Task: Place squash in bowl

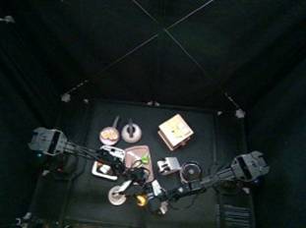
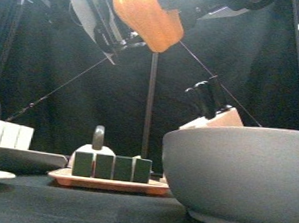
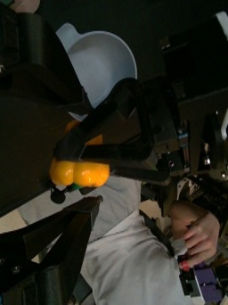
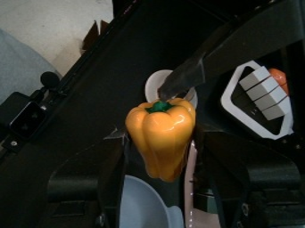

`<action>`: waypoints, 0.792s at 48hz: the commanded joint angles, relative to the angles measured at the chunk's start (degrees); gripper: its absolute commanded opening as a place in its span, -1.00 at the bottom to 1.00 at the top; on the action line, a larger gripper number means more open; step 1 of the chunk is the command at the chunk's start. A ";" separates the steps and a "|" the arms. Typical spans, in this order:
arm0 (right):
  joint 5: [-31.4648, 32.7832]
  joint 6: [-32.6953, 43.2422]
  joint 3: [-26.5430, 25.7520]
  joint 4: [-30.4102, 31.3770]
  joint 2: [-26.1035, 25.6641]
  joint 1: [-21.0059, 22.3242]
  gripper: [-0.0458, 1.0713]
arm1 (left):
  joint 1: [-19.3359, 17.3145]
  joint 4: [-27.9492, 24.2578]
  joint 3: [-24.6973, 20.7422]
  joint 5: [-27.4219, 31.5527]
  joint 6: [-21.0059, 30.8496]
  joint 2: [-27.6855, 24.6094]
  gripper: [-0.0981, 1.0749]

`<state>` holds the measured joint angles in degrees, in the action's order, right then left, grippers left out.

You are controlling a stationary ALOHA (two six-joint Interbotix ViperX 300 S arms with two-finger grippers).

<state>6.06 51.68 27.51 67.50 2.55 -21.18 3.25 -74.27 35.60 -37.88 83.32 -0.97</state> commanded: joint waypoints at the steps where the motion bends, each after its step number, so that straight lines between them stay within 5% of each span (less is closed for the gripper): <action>1: 0.62 0.35 0.00 -1.58 -3.34 -0.09 0.40 | -0.18 0.35 0.18 -0.09 -0.09 2.20 0.92; 16: 14.94 0.35 3.16 -19.42 -7.03 -2.81 0.40 | -0.44 0.79 6.33 7.12 -1.58 6.68 0.92; 28: 26.28 0.53 1.85 -30.67 -4.31 -7.03 0.40 | 0.18 6.24 9.76 16.79 -5.10 8.44 0.92; 38: 27.77 0.44 0.00 -37.97 -0.18 -7.47 0.40 | 0.26 13.54 13.36 19.69 -8.00 11.87 0.92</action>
<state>33.40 52.12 29.53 31.46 2.29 -28.65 3.52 -64.07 48.60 -18.72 76.03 8.26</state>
